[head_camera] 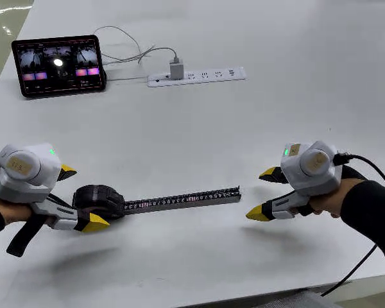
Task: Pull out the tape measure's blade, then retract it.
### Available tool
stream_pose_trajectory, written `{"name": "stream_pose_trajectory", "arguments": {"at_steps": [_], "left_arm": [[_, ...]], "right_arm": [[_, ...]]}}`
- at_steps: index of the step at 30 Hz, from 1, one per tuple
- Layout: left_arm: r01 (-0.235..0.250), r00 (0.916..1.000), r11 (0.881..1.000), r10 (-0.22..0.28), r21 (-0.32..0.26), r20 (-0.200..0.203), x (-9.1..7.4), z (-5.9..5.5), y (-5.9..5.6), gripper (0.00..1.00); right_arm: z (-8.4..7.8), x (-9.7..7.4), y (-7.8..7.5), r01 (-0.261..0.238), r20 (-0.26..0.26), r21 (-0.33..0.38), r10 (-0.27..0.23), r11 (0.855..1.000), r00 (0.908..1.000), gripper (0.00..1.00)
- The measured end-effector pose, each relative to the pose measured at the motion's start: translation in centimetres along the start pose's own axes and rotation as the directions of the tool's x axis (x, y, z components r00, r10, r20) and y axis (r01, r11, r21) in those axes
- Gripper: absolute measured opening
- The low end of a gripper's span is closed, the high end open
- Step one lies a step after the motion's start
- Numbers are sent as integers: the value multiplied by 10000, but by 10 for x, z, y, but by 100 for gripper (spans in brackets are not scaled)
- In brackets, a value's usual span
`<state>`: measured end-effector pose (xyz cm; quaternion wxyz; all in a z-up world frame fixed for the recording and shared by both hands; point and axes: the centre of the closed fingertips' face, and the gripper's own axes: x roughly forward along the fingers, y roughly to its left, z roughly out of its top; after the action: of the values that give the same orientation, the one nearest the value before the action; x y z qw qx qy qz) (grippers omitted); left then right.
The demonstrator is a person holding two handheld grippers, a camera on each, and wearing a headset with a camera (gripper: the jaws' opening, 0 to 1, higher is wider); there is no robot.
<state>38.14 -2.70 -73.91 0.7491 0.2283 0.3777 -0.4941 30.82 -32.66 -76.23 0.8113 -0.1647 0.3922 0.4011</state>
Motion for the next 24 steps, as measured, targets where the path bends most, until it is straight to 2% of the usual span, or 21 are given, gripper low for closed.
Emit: {"name": "stream_pose_trajectory", "arguments": {"at_steps": [4, 6, 11, 13, 16, 18, 20, 24], "left_arm": [[-341, 9994, 9982, 342, -493, 10, -2, -6, 3, 94], [-666, 9976, 9945, 681, -810, 154, -4, -9, 8, 99], [-727, 9955, 9896, 795, -1241, 508, -10, -13, 5, 99], [-931, 9925, 9869, 1026, -1316, 670, -13, -13, 6, 99], [-910, 9910, 9826, 1055, -1620, 830, -18, -16, 4, 99], [-1017, 9882, 9790, 1199, -1769, 955, -21, -18, 5, 99], [-946, 9843, 9756, 1214, -1980, 1279, -24, -18, 3, 99], [-1243, 9760, 9706, 1570, -2061, 1506, -30, -24, 4, 99]], "right_arm": [[-3, -8, -4, 195, 160, 330, -200, 9993, 9997, 60], [-3, -13, -4, 278, 264, 446, -289, 9986, 9992, 62], [-9, -21, -7, 531, 561, 784, -576, 9955, 9968, 66], [-13, -24, -7, 642, 565, 863, -692, 9942, 9960, 68], [-19, -28, -7, 763, 595, 1004, -825, 9920, 9948, 72], [-22, -32, -8, 925, 635, 1072, -996, 9899, 9930, 75], [-23, -36, -9, 1129, 804, 1114, -1222, 9873, 9892, 79], [-26, -44, -11, 1363, 881, 1290, -1482, 9822, 9850, 87]]}}
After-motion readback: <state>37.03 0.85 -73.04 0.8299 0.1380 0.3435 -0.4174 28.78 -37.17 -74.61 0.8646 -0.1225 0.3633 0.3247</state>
